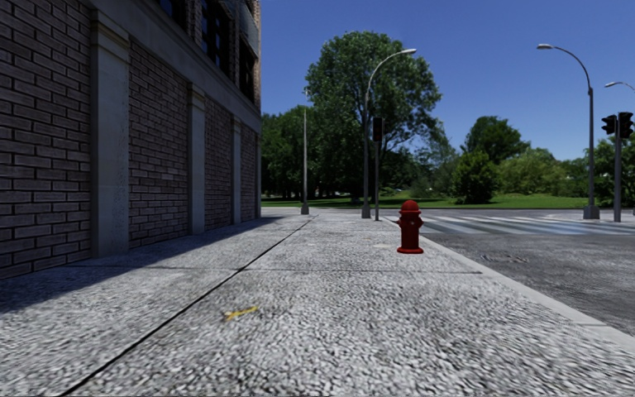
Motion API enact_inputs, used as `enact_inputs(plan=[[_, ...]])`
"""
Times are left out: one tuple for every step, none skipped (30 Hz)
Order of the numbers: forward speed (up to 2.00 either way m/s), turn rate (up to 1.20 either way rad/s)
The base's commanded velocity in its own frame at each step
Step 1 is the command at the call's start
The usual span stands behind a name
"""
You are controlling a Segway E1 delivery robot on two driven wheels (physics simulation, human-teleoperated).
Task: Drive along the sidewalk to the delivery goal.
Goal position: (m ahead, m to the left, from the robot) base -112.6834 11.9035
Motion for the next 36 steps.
enact_inputs(plan=[[0.00,0.50],[0.00,0.50],[0.00,0.50],[0.00,0.50],[0.00,0.50],[0.00,0.50],[0.00,0.50],[0.00,0.50],[0.00,0.50],[0.00,0.50],[0.00,0.50],[0.00,0.50],[0.00,0.50],[0.00,0.50],[0.00,0.50],[0.00,0.50],[0.00,0.50],[0.00,0.50],[0.00,0.50],[0.00,0.50],[0.00,0.50],[0.00,0.50],[0.00,0.50],[0.00,0.50],[0.00,0.50],[0.00,0.50],[0.00,0.50],[0.00,0.50],[0.00,0.50],[0.00,0.50],[0.00,0.50],[0.00,0.50],[0.00,0.50],[0.00,0.50],[0.00,0.49],[0.00,0.47]])
